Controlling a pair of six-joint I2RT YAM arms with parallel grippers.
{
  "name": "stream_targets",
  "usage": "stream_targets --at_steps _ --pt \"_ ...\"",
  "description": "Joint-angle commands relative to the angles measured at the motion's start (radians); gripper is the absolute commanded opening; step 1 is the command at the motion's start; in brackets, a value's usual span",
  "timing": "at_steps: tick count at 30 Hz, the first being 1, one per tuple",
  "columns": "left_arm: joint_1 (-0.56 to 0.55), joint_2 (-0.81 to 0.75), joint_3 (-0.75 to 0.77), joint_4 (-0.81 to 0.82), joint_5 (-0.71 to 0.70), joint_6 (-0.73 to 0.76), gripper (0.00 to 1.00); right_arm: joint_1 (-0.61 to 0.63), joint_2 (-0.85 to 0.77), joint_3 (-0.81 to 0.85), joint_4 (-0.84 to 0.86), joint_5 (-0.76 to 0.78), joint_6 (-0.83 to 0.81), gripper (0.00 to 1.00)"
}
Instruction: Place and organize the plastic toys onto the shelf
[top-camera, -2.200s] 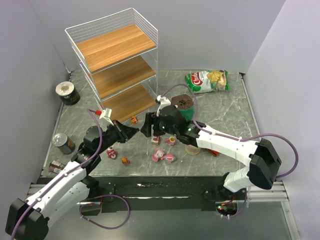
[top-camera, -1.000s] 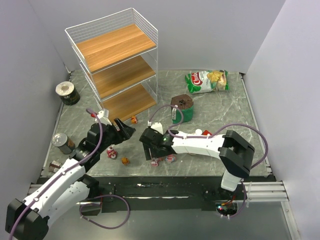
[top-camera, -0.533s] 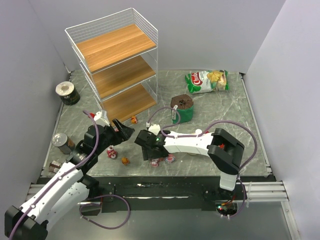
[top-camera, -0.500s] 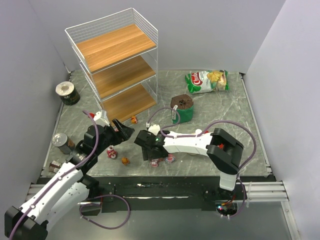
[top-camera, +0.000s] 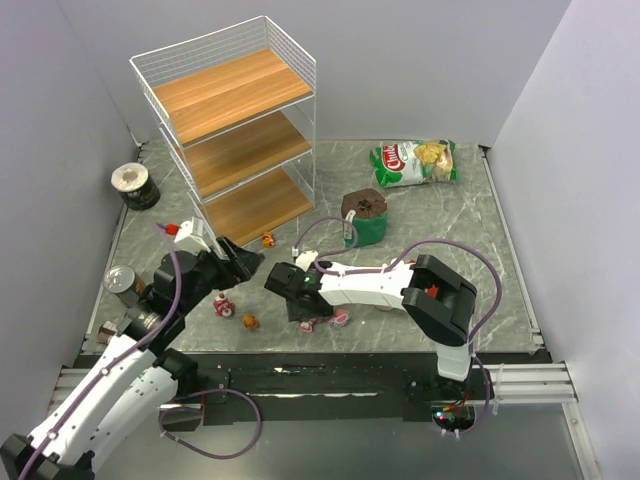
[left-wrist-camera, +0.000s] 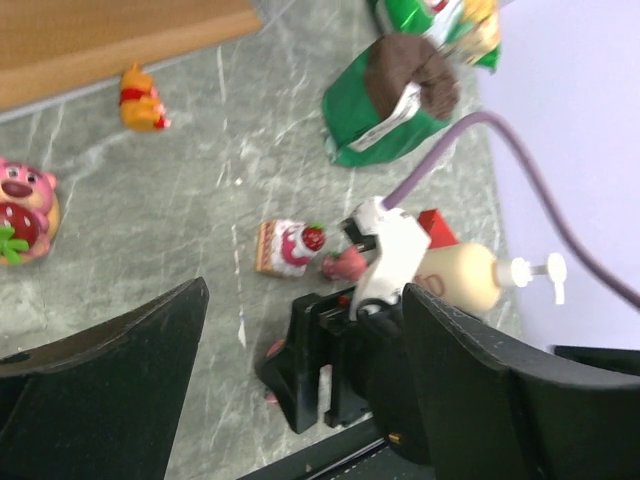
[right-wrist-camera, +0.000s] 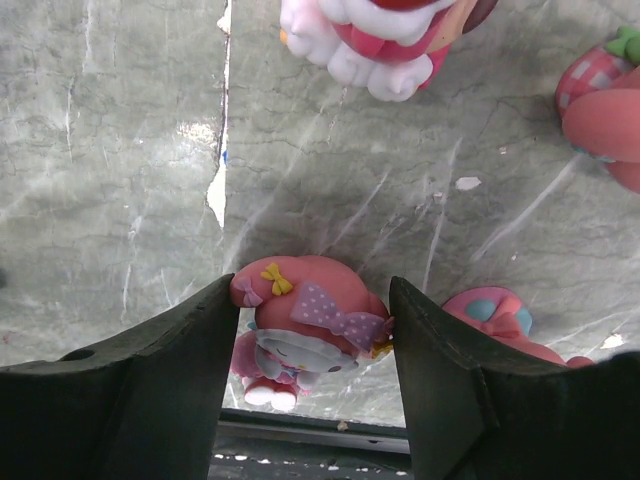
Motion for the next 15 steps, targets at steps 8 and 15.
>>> stream_targets --at_steps 8,15 --pt "-0.003 -0.109 0.115 -0.117 -0.087 0.067 0.87 0.08 -0.053 0.097 0.008 0.149 -0.126 0.07" --pt "-0.003 -0.141 0.17 -0.192 -0.153 0.09 0.88 0.094 -0.24 0.126 0.15 0.188 -0.321 0.05"
